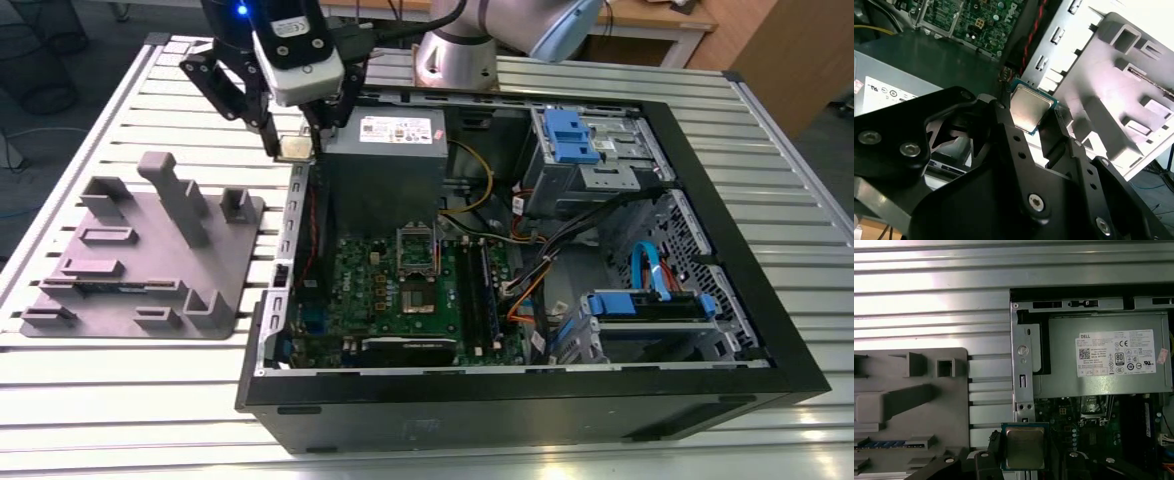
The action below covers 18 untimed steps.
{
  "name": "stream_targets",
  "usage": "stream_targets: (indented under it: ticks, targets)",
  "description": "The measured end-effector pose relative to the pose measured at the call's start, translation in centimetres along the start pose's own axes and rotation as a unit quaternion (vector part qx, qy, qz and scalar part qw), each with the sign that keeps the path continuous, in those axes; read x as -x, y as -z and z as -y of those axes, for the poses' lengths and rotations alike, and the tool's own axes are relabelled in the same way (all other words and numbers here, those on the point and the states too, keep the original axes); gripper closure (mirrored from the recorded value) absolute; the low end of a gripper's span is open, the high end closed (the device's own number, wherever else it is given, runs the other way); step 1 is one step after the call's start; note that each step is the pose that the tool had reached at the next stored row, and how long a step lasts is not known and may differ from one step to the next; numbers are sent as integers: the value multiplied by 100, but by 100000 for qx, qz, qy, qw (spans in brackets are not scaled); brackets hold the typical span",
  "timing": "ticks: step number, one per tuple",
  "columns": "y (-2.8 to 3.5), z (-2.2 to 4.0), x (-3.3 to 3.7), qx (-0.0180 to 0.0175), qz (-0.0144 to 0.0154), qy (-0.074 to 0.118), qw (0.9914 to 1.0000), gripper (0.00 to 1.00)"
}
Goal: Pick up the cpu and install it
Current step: 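Pick up the cpu and move it towards the insertion slot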
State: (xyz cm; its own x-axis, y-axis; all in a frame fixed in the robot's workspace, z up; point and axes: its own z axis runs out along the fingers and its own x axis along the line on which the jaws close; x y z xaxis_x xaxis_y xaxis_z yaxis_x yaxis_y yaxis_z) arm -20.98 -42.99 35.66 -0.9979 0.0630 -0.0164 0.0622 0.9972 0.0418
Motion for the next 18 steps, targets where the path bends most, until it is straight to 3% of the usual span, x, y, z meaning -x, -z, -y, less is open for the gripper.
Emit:
stream_targets:
  ticks: [18]
  targets:
    - [-8,-24,386,-6,-43,-3,100000,53]
